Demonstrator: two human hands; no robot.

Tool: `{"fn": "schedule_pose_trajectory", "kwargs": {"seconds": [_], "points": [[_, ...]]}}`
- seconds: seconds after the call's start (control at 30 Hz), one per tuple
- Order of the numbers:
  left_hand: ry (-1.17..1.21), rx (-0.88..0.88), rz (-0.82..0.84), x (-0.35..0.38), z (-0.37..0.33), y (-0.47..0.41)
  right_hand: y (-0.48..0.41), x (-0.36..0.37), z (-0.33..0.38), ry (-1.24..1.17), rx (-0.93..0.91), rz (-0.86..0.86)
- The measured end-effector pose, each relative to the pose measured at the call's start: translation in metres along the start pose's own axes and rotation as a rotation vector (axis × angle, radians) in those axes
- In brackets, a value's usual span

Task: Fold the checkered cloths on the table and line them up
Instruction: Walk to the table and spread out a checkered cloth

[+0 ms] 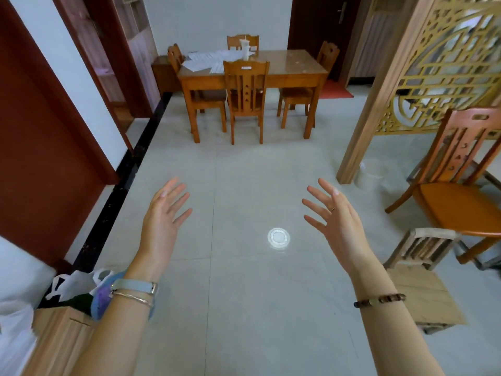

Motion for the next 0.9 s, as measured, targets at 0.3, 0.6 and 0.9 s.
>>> {"fn": "schedule_pose_trajectory", "kwargs": {"seconds": [0.3, 0.6, 0.9], "points": [[0.021, 0.027, 0.009, 0.026, -0.008, -0.084, -0.088, 0.012, 0.017, 0.010, -0.029, 0.003], [0.019, 0.048, 0.034, 0.062, -0.002, -0.160, -0.181, 0.005, 0.028, 0.004, -0.048, -0.005], [-0.021, 0.074, -0.014, 0.107, 0.008, -0.263, -0.308, 0.000, 0.051, 0.055, -0.044, 0.068]]}}
Point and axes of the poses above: each hand's wrist, its own y-axis away from the middle knuckle, its own x-axis out of the palm, z = x × y, the point moved 3 cm from there along -y, towards the middle knuckle, and after that the axes turned 2 degrees about x, right-handed, at the moved point
